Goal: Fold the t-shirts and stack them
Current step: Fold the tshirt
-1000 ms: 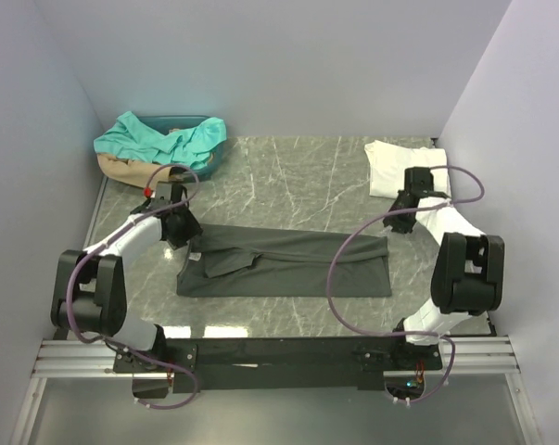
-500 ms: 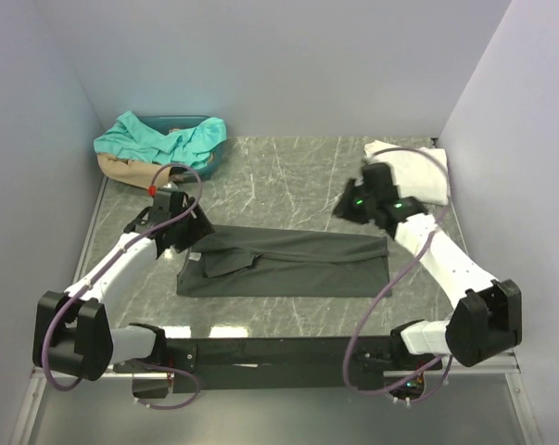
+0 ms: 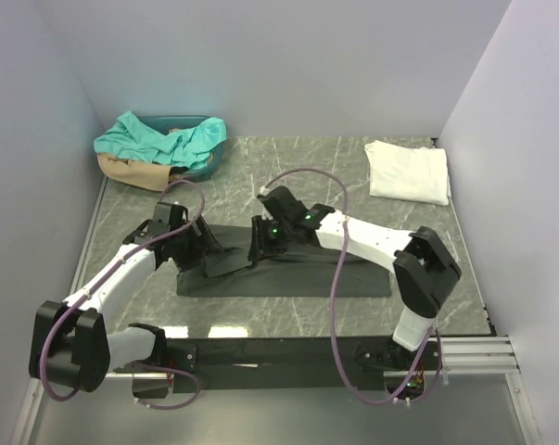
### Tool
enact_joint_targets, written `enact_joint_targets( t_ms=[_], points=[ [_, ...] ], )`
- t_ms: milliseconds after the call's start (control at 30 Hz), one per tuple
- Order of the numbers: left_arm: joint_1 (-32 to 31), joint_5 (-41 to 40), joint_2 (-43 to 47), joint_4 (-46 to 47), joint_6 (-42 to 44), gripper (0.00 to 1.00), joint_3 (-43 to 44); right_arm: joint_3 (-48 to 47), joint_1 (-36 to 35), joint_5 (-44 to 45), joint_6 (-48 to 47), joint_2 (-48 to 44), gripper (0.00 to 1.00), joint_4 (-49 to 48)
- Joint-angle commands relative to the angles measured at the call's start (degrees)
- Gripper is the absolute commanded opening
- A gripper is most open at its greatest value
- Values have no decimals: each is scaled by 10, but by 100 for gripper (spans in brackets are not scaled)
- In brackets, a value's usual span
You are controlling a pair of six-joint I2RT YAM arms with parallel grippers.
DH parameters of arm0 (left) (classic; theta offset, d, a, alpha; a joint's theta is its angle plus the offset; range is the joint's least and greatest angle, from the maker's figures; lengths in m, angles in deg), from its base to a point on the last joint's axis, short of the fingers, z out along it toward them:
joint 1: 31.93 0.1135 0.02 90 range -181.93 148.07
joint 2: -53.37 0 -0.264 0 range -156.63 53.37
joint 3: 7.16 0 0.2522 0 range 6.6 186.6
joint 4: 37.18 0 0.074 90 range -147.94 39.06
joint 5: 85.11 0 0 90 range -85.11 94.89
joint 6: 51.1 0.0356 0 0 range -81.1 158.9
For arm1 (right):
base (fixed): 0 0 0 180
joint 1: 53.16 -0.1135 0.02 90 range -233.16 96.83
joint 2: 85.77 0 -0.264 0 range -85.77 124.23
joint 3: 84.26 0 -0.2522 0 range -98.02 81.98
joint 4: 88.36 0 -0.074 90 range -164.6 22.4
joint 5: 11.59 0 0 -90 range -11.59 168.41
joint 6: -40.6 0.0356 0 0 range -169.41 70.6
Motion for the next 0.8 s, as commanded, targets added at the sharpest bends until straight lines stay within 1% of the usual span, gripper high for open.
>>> enact_joint_targets(
  t_ms=[0,200,333,433,633,767],
  points=[
    [-1,36,12,-4,20,80,-10,-41,-19,-19,2,21,38,-3],
    [-1,33,11,-6,16,80,-14,-53,-24,11,9,50,39,24],
    [-1,33,15,-7,11,80,-13,-42,-24,13,11,58,42,19],
    [-1,31,16,-11,10,80,-12,-39,-24,17,8,71,43,8],
    [-1,33,27,-18,7,81,-16,-52,-23,14,11,104,42,4],
    [-1,33,38,-19,4,81,-27,-43,-21,19,11,102,42,-13]
  ],
)
